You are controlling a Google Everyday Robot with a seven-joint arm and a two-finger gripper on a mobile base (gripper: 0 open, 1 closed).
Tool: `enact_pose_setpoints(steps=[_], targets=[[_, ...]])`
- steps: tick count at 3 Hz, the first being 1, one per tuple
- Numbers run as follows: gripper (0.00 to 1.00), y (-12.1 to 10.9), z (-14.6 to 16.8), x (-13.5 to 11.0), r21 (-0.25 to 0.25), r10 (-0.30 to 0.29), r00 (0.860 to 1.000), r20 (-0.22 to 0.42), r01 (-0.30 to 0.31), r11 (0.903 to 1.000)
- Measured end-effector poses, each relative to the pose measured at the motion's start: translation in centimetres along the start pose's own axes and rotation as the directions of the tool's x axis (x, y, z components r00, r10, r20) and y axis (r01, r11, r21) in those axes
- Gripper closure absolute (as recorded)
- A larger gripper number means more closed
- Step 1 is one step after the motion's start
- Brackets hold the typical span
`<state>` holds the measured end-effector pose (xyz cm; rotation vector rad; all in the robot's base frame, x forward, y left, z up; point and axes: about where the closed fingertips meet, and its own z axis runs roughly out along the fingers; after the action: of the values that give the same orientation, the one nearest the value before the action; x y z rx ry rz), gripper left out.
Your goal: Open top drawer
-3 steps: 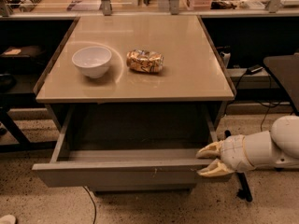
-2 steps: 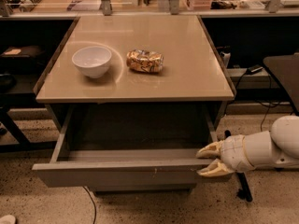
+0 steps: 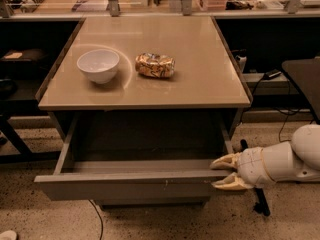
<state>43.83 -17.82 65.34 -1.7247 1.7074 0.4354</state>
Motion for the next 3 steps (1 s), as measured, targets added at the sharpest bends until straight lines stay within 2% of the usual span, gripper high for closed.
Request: enact_pose_setpoints(steps=[1, 2, 3], targets=[[0.38, 3.8, -1.1, 0.7, -0.055, 0.006, 1.000, 0.030, -0.004, 0.9985], [0.61, 3.7, -1.4, 0.5, -0.055, 0.006, 1.000, 0.030, -0.004, 0.9985], [0.85, 5.1, -2.1, 0.9, -0.061, 0.009, 0.999, 0.039, -0.006, 0.9981]])
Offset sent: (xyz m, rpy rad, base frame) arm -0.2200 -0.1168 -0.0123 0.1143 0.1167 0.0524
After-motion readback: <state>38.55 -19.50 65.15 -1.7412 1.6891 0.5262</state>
